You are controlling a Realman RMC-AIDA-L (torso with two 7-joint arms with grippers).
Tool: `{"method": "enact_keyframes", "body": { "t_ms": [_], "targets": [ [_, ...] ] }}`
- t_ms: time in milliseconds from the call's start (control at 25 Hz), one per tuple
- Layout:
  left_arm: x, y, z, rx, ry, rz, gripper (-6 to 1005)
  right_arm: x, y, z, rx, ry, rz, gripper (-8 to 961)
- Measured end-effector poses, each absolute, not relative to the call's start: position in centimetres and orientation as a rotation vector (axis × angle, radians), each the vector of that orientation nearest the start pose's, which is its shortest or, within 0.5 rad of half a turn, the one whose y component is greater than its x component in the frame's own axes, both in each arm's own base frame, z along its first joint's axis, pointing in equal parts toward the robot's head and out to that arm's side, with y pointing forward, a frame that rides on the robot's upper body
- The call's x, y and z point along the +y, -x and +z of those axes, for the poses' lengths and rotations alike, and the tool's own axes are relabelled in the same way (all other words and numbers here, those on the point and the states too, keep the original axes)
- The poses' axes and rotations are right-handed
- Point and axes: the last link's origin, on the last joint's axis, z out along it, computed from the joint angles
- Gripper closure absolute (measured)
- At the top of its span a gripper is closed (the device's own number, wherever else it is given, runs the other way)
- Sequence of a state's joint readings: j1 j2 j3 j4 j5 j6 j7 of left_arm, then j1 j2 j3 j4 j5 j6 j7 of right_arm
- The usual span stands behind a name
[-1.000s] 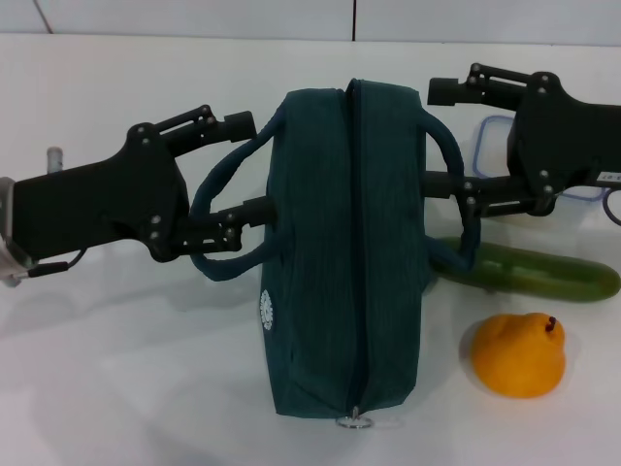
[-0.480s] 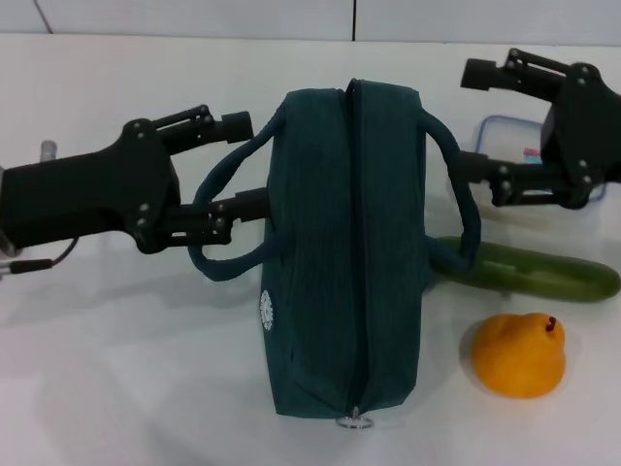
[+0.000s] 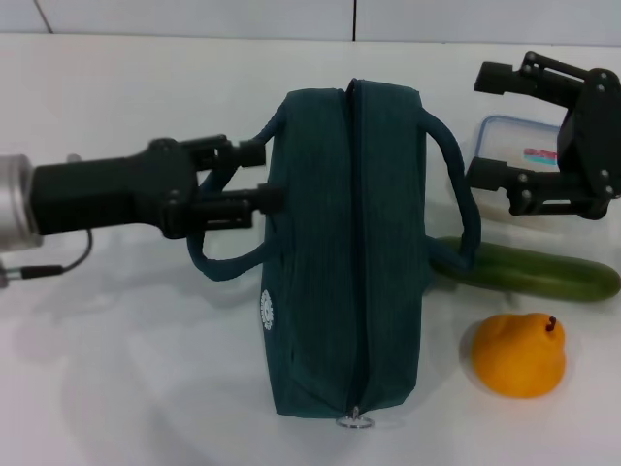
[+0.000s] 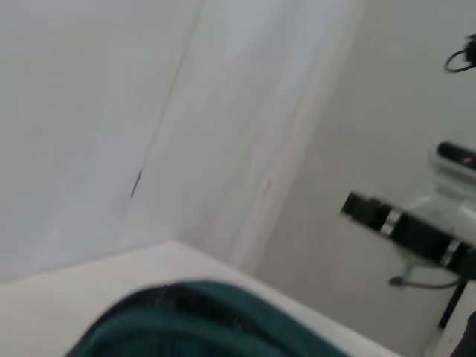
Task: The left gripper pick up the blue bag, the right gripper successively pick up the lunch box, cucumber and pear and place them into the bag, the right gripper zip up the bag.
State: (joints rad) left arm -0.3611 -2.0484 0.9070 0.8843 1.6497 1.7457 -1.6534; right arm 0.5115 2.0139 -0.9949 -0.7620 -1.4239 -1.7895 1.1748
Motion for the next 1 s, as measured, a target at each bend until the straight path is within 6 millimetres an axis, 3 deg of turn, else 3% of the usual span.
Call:
{"method": "enact_keyframes", "body": {
  "t_ms": [200,480,1000],
  "targets": [
    [29.7,23.2,2.5,-0.861,2.782,-0.994,215,32.2,-18.3,4.7,-0.098,2.704,1.229,85],
    [30.2,22.1,2.1,-1.047,2.79,-1.015,218,32.0,-18.5,5.1,-0.118,2.718,1.215,86],
    [31.9,22.5,0.3,-1.157,2.706,-0.88,223,31.5,-18.9,5.1,-0.128,2.736,1.206,88]
  ]
}}
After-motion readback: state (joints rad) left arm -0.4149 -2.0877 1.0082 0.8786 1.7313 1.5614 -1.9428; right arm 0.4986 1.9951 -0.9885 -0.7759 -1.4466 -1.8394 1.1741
